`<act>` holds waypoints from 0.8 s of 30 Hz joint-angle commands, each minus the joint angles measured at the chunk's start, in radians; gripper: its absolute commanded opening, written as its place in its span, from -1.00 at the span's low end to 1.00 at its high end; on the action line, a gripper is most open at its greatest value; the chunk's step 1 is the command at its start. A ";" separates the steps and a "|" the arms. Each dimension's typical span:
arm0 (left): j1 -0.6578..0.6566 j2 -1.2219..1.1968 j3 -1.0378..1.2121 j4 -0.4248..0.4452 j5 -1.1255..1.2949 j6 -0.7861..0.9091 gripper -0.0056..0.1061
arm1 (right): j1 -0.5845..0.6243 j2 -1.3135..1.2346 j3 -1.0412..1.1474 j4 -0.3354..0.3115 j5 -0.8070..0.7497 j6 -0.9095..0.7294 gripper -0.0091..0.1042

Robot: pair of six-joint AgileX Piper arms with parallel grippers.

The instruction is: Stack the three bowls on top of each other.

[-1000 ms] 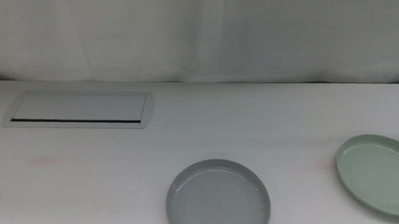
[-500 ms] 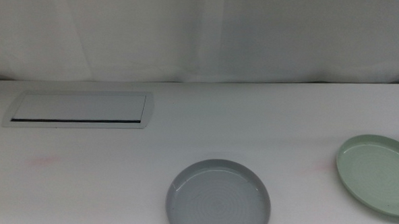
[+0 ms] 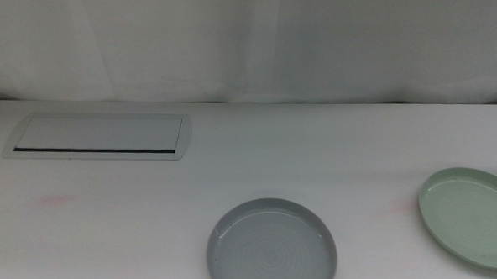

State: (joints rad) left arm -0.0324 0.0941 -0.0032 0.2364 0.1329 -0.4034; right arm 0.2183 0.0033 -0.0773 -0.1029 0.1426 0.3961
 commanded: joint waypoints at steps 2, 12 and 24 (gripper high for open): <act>0.003 -0.005 0.039 -0.009 -0.020 -0.008 -0.95 | -0.009 0.017 -0.145 0.010 0.137 -0.065 0.98; 0.003 -0.005 0.039 -0.009 -0.020 -0.008 -0.95 | -0.009 0.417 -0.581 -0.144 0.568 -0.237 0.98; 0.003 -0.005 0.039 -0.009 -0.026 -0.008 -0.95 | -0.011 0.889 -0.783 -0.240 0.727 -0.120 0.98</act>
State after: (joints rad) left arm -0.0324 0.0941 -0.0032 0.2364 0.1252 -0.4034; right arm 0.2183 0.8321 -0.8225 -0.3466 0.8141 0.2936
